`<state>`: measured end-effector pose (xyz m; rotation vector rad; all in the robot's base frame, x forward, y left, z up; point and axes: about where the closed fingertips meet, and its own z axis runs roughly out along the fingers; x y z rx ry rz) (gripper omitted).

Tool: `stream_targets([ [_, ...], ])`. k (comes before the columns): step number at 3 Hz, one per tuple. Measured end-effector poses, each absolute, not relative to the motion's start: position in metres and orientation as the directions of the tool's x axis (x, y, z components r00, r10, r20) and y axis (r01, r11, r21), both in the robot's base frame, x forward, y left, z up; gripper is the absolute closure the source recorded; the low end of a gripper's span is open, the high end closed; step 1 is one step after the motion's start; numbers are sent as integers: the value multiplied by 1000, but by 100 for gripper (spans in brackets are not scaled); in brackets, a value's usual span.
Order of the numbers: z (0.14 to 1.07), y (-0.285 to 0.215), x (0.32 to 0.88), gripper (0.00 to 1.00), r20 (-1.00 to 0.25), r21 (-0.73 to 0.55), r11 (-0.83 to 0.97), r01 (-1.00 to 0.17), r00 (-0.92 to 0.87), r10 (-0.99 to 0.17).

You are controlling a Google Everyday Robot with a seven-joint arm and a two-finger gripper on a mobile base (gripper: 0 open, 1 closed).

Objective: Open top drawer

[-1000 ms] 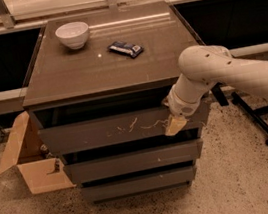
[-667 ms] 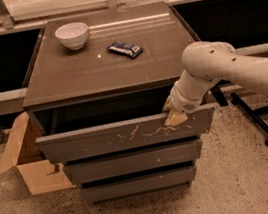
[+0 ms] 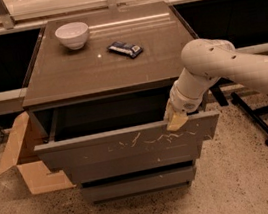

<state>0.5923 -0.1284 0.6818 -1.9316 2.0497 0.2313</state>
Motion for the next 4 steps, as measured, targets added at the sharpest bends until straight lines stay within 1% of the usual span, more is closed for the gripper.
stream_targets([
  [1, 682, -128, 592, 74, -334, -96, 76, -992, -39, -942],
  [2, 682, -128, 592, 51, -334, -96, 76, -992, -39, -942],
  [3, 680, -127, 590, 20, -330, -90, 65, -994, -32, -943],
  [4, 676, -124, 584, 0, -319, -69, 32, -997, -8, -948],
])
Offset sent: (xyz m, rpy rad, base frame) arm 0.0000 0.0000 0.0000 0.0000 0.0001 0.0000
